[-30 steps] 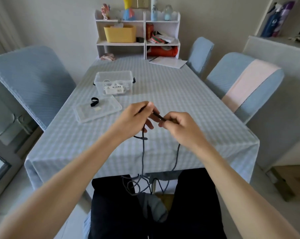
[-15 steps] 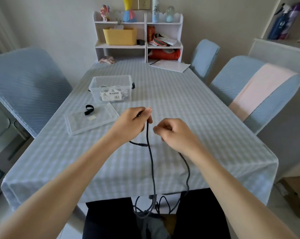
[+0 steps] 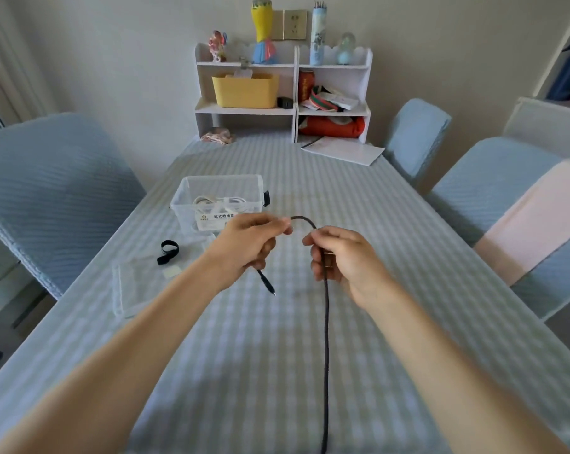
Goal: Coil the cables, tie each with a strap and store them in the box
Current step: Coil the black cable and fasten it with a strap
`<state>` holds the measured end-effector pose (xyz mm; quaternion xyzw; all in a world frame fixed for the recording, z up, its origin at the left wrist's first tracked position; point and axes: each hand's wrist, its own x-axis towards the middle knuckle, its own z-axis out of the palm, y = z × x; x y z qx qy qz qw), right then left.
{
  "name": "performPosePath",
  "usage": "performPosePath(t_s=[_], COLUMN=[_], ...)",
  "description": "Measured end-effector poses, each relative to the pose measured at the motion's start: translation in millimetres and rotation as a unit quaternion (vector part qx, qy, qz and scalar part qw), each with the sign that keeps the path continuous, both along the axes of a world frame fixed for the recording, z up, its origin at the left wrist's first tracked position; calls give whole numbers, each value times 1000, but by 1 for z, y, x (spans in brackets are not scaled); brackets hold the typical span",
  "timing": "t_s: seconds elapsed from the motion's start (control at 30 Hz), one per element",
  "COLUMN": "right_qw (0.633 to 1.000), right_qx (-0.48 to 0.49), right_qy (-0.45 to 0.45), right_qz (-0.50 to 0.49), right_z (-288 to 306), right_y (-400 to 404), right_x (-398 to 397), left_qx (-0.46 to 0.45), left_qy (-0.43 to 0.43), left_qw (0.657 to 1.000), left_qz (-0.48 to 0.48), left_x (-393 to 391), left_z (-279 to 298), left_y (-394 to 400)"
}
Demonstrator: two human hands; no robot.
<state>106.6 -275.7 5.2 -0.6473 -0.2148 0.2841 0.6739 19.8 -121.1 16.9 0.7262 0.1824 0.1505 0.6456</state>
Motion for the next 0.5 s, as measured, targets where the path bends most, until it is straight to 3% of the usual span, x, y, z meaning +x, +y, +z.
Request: performPosePath(t_s=[0.23,0.37,0.5], right_qw=[999,995,973], right_qx=[3,-26,-72], right_qy=[14,-59,-144], right_qz=[-48,-74,-165], right_z=[-4,-11,-29], right_y=[38,50,36], right_x=[32,46,59], left_qx=[-23,-37,-27], left_qy=[19,23,49], left_qw=[999,999,998], left_qz=[27,20,12], left_x=[25,31,24], left_z=[-16,-22,-35], left_y=[20,25,22])
